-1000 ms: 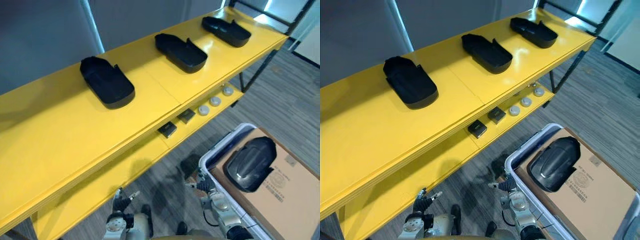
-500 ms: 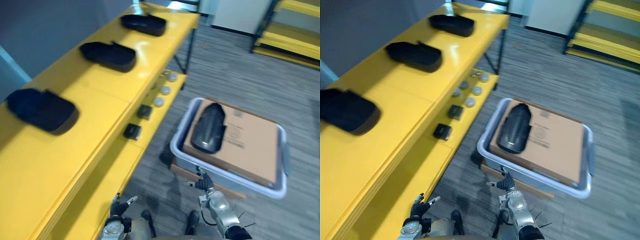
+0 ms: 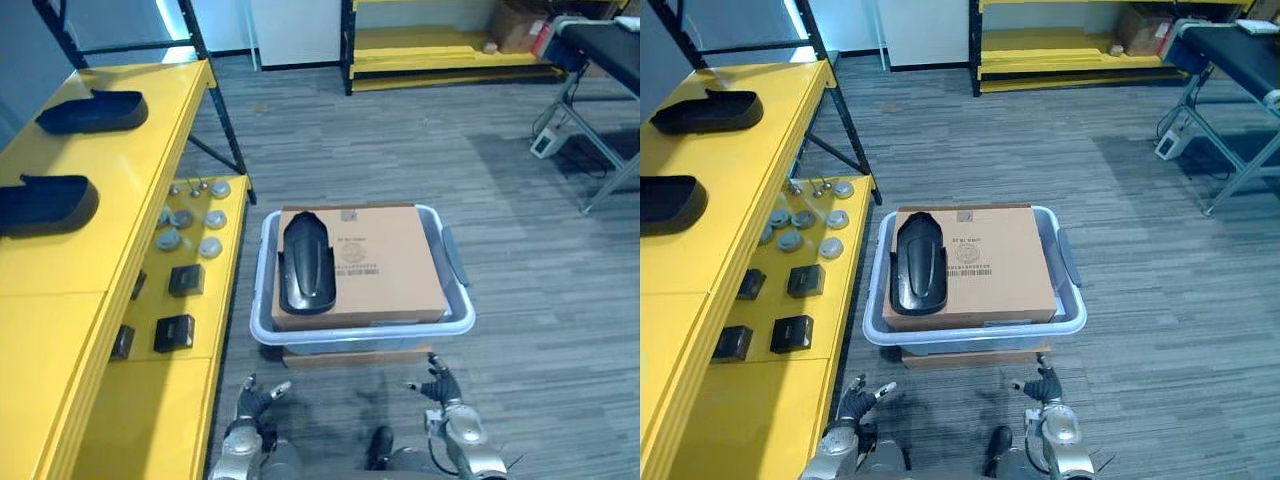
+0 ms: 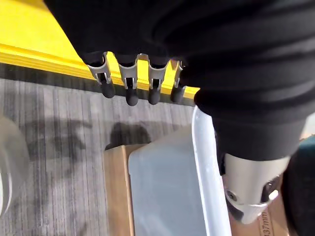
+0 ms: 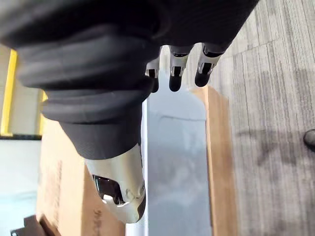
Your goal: Walk over and take plastic housings, then place them on the shelf
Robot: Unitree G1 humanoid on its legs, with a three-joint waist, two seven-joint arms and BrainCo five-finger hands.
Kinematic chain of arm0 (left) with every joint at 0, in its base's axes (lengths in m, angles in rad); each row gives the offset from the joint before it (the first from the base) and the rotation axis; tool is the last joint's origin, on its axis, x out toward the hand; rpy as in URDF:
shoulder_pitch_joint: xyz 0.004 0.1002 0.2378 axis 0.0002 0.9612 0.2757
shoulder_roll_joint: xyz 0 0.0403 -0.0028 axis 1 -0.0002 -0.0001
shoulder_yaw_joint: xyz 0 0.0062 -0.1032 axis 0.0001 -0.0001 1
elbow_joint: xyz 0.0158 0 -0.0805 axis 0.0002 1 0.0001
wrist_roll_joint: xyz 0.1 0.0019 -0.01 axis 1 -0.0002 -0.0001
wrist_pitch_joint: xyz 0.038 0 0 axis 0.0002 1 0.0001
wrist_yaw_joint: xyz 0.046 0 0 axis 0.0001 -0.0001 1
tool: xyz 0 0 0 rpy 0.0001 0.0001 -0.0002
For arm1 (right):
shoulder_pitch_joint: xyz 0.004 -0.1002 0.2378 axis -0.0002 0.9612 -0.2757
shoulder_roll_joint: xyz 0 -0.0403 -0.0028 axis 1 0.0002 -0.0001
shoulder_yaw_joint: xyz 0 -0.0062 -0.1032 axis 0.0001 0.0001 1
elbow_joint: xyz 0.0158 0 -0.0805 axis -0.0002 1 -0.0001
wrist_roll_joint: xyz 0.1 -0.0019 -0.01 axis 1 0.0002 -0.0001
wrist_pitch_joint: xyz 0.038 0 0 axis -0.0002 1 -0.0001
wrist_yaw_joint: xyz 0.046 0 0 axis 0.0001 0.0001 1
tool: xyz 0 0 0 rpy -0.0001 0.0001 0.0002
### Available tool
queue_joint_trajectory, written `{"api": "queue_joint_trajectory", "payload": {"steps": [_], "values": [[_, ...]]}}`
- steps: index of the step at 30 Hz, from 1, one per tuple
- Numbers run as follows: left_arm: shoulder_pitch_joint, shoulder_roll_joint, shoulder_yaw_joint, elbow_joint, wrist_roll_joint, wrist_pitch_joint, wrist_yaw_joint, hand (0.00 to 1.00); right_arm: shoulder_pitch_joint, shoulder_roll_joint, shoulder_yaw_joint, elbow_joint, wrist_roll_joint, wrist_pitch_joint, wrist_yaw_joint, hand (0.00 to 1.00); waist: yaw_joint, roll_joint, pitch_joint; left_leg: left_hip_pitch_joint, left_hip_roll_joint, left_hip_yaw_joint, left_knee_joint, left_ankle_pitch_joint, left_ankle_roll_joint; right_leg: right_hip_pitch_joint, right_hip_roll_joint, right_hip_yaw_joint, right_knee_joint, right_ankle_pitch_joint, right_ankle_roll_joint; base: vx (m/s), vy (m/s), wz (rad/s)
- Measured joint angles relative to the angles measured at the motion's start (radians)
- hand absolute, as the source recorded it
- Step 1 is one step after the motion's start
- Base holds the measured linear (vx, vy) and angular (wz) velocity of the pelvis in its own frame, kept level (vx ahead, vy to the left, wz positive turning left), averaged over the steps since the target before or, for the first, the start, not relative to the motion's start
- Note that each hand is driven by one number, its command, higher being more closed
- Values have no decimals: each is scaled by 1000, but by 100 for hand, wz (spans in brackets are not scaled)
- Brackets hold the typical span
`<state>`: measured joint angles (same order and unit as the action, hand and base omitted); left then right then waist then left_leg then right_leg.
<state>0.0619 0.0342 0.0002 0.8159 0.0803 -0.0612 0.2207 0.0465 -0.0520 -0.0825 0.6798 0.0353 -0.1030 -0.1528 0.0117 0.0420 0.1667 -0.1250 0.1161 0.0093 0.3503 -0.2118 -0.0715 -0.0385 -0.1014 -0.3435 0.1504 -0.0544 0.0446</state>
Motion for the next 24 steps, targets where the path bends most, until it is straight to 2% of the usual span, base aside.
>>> {"api": "queue_joint_trajectory", "payload": {"steps": [1, 3, 7, 11, 17, 21, 24], "values": [[-3, 10, -4, 1, 0, 0, 0, 0, 0, 4, -1, 0, 7, -2, 1, 0, 1, -15, 3, -1, -15, -1, 1, -6, 9, -1, -14, 0, 5, -2, 10, 134, 167, 16], [-2, 23, -7, 0, -1, 0, 0, 0, -2, 6, -9, 0, 17, -2, 0, 0, 4, -29, 1, -3, -38, -1, -1, -9, 17, 0, -34, -3, -3, 0, 25, 128, 152, 11], [8, 49, 8, 0, -12, 0, 3, 0, -27, 5, -63, 0, 50, -4, -2, 0, 5, -33, -2, 2, -78, 10, -12, -6, 22, 17, -60, 7, -49, 18, 59, 121, 120, 0], [30, 71, 52, -2, -30, 0, 4, 0, -31, 5, -122, -34, 63, -2, -20, 0, 5, -38, -5, 35, -92, 20, -47, -1, 31, 53, -62, 27, -105, 38, 56, 107, 46, -5], [80, 55, 72, 1, -30, 0, 0, 0, 76, 4, -180, -389, 53, -7, -43, 0, -1, -63, -25, 96, -97, 21, -144, 14, 51, 76, -52, 48, -143, 40, 56, 77, -16, -8], [92, 48, 68, 1, -30, -1, -3, 0, 110, 6, -139, -529, -21, -25, -40, 0, -1, -90, -49, 123, -98, 19, -171, 23, 52, 98, -53, 46, -157, 41, 56, 46, -13, 1], [93, 48, 57, 1, -30, -3, -3, 0, 104, 11, -77, -587, -105, -30, -41, 0, 3, -97, -54, 130, -102, 14, -176, 29, 59, 115, -57, 42, -175, 57, 57, -3, 9, 10]]}}
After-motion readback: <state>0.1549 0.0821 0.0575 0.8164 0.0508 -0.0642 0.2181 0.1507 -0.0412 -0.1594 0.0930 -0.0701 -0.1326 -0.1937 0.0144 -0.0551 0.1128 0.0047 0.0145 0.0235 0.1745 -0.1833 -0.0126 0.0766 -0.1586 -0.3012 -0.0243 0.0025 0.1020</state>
